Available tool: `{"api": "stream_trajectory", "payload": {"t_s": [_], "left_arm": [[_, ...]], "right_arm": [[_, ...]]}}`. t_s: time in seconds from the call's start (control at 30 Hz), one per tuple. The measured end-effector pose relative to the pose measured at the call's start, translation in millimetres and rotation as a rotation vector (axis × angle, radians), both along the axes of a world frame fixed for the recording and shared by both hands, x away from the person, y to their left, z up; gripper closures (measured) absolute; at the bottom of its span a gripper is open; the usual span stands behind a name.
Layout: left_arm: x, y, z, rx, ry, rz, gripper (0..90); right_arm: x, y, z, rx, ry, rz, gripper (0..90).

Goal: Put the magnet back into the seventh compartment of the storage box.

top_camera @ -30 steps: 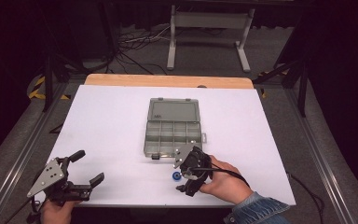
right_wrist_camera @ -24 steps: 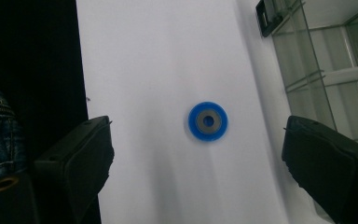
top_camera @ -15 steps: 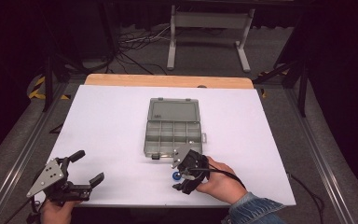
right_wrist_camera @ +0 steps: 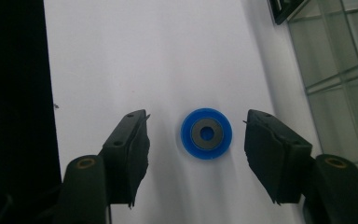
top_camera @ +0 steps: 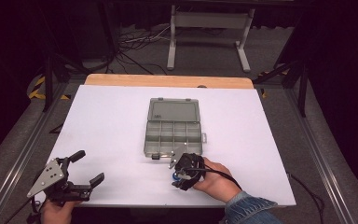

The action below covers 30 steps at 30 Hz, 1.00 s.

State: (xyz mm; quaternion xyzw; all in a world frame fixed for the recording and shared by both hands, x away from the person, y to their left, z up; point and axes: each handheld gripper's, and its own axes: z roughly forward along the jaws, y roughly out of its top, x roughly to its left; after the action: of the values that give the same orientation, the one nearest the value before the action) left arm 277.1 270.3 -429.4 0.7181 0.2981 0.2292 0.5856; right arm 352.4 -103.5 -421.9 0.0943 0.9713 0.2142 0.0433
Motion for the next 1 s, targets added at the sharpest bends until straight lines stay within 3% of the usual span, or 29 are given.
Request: {"api": "stream_trajectory", "payload": {"t_s": [0.33, 0.57, 1.0], "left_arm": [[-0.1, 0.0, -0.3, 0.002, 0.000, 0.003, 0.4], [-0.1, 0.0, -0.2, 0.005, 0.000, 0.002, 0.4], [0.4, -1.5, -0.7, 0.007, 0.004, 0.000, 0.4]], "right_arm": [[2.6, 4.3, -7.9, -0.044, 0.012, -0.012, 52.3], [3.7, 5.0, -9.1, -0.035, 0.026, -0.009, 61.6], [2.0, 4.7, -4.9, -0.029, 0.028, -0.009, 62.4]]}}
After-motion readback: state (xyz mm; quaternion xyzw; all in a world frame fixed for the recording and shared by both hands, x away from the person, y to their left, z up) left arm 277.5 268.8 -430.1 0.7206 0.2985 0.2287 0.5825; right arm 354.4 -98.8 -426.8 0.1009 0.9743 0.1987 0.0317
